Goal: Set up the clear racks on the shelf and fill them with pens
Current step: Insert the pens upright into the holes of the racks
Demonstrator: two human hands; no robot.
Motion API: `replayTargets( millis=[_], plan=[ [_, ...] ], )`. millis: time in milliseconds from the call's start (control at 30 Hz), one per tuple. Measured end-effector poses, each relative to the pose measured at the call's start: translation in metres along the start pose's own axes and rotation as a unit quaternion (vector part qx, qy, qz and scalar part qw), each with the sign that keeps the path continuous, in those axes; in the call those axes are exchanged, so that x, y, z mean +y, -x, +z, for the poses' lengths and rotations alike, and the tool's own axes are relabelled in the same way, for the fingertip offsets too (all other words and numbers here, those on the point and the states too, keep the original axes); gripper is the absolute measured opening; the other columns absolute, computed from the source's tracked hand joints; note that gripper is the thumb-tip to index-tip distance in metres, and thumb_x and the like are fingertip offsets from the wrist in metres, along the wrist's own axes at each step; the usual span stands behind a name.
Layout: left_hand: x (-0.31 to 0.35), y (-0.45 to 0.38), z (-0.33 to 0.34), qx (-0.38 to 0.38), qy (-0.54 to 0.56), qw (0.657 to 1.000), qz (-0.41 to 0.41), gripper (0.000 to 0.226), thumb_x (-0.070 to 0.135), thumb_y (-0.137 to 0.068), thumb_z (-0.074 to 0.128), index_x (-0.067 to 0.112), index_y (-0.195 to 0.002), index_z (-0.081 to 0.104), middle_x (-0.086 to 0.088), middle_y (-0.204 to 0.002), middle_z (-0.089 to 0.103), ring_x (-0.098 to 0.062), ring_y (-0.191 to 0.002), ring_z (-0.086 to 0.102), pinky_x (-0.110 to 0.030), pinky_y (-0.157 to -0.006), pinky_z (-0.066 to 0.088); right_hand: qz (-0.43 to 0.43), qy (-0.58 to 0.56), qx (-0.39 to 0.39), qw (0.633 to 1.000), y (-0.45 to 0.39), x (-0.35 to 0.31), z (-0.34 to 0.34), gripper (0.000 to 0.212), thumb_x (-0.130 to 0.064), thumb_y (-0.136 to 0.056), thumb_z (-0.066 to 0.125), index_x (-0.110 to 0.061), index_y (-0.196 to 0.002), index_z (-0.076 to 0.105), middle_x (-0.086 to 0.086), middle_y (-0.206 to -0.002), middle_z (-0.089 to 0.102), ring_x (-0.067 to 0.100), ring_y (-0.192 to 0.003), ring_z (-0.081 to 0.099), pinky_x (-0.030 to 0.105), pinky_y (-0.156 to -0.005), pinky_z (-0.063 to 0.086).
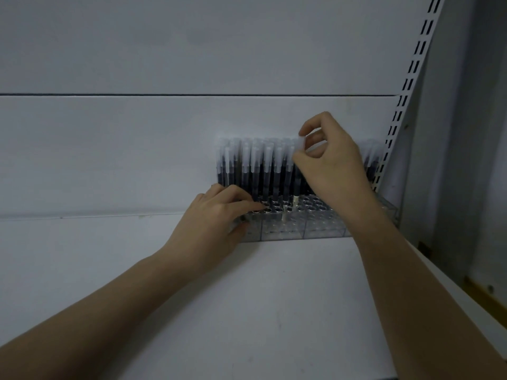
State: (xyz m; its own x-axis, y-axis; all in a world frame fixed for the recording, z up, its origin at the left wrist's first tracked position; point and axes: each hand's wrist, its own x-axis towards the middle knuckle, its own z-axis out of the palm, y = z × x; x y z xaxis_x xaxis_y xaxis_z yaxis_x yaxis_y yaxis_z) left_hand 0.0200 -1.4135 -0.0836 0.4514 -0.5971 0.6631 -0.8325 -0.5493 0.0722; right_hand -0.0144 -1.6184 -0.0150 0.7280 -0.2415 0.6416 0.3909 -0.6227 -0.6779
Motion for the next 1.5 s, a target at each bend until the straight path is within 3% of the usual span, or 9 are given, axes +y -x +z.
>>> replayTargets(
  millis=[333, 400, 500, 633, 733, 900, 1033, 1233, 1500],
  plan=[
    [-0.001, 0.0, 0.001, -0.002, -0.005, 1.0, -0.006, 0.043, 0.002, -0.077, 0.077, 0.022, -0.115, 0.073, 0.002, -0.107, 0.067, -0.027, -0.091, 0.059, -0.046, -0.07, 0.052, 0.003, 0.04, -0.032, 0.999, 0.001, 0.004, 0.001, 0.018, -0.008, -0.086, 0.064, -0.018, -0.098, 0.055, -0.007, -0.074, 0.054, 0.006, -0.055, 0.048, 0.023, -0.056, 0.046],
    [-0.001, 0.0, 0.002, -0.004, -0.013, 1.0, -0.005, 0.04, 0.004, -0.078, 0.077, 0.022, -0.115, 0.073, 0.002, -0.107, 0.067, -0.026, -0.092, 0.058, -0.044, -0.071, 0.051, -0.009, 0.048, -0.016, 0.999, 0.0, 0.004, 0.002, 0.011, -0.012, -0.088, 0.063, -0.018, -0.096, 0.057, -0.007, -0.073, 0.053, 0.008, -0.06, 0.05, 0.027, -0.061, 0.048],
    [0.003, -0.002, 0.002, -0.002, -0.018, 1.0, -0.019, 0.028, 0.02, -0.085, 0.067, 0.022, -0.112, 0.073, 0.003, -0.105, 0.066, -0.025, -0.091, 0.057, -0.039, -0.072, 0.048, -0.027, 0.041, 0.047, 0.998, 0.002, -0.003, 0.005, 0.005, -0.019, -0.092, 0.06, -0.019, -0.096, 0.059, -0.002, -0.092, 0.059, 0.008, -0.075, 0.056, 0.028, -0.069, 0.051],
    [0.021, -0.007, -0.001, 0.027, -0.001, 0.998, -0.064, 0.035, 0.037, -0.092, 0.047, 0.022, -0.112, 0.072, 0.006, -0.1, 0.064, -0.018, -0.091, 0.056, -0.03, -0.073, 0.041, -0.079, 0.062, 0.094, 0.991, 0.01, -0.025, 0.006, 0.005, -0.016, -0.093, 0.058, -0.016, -0.098, 0.059, -0.002, -0.097, 0.057, 0.014, -0.082, 0.055, 0.038, -0.072, 0.052],
    [0.027, -0.008, -0.015, 0.033, -0.004, 0.996, -0.077, 0.034, 0.038, -0.093, 0.046, 0.022, -0.112, 0.07, 0.006, -0.102, 0.064, -0.018, -0.095, 0.058, -0.031, -0.078, 0.042, -0.098, 0.105, 0.015, 0.99, 0.016, -0.046, 0.006, 0.004, -0.018, -0.094, 0.056, -0.017, -0.098, 0.058, -0.004, -0.095, 0.055, 0.015, -0.086, 0.052, 0.036, -0.074, 0.048],
    [0.029, 0.006, -0.07, -0.07, -0.01, 0.974, -0.216, 0.063, 0.059, -0.087, 0.026, 0.028, -0.13, 0.06, 0.008, -0.126, 0.061, -0.018, -0.117, 0.053, -0.035, -0.094, 0.041, -0.046, 0.199, -0.2, 0.958, 0.033, -0.079, 0.007, 0.02, -0.028, -0.099, 0.053, -0.018, -0.114, 0.059, -0.003, -0.108, 0.057, 0.017, -0.102, 0.051, 0.034, -0.085, 0.046],
    [0.032, 0.043, -0.127, -0.129, -0.053, 0.944, -0.299, 0.05, 0.056, -0.098, 0.039, 0.029, -0.139, 0.051, 0.005, -0.142, 0.053, -0.018, -0.131, 0.044, -0.036, -0.104, 0.036, -0.012, 0.2, -0.311, 0.929, 0.052, -0.115, 0.017, 0.033, -0.034, -0.099, 0.051, -0.019, -0.129, 0.057, 0.002, -0.126, 0.057, 0.023, -0.116, 0.053, 0.042, -0.094, 0.048],
    [0.041, 0.13, -0.209, -0.173, -0.11, 0.893, -0.402, 0.054, 0.059, -0.098, 0.037, 0.031, -0.143, 0.047, 0.005, -0.149, 0.047, -0.018, -0.135, 0.041, -0.038, -0.109, 0.034, -0.034, 0.137, -0.37, 0.918, 0.097, -0.179, 0.065, 0.045, -0.043, -0.101, 0.046, -0.024, -0.141, 0.048, -0.003, -0.144, 0.049, 0.019, -0.131, 0.045, 0.036, -0.106, 0.04],
    [0.029, 0.229, -0.315, -0.139, -0.148, 0.842, -0.5, 0.053, 0.058, -0.098, 0.039, 0.032, -0.144, 0.045, 0.003, -0.148, 0.048, -0.02, -0.134, 0.043, -0.039, -0.107, 0.038, -0.101, 0.085, -0.443, 0.887, 0.154, -0.279, 0.144, 0.048, -0.045, -0.1, 0.046, -0.024, -0.143, 0.046, -0.003, -0.146, 0.048, 0.018, -0.13, 0.048, 0.035, -0.104, 0.041]
  ],
)
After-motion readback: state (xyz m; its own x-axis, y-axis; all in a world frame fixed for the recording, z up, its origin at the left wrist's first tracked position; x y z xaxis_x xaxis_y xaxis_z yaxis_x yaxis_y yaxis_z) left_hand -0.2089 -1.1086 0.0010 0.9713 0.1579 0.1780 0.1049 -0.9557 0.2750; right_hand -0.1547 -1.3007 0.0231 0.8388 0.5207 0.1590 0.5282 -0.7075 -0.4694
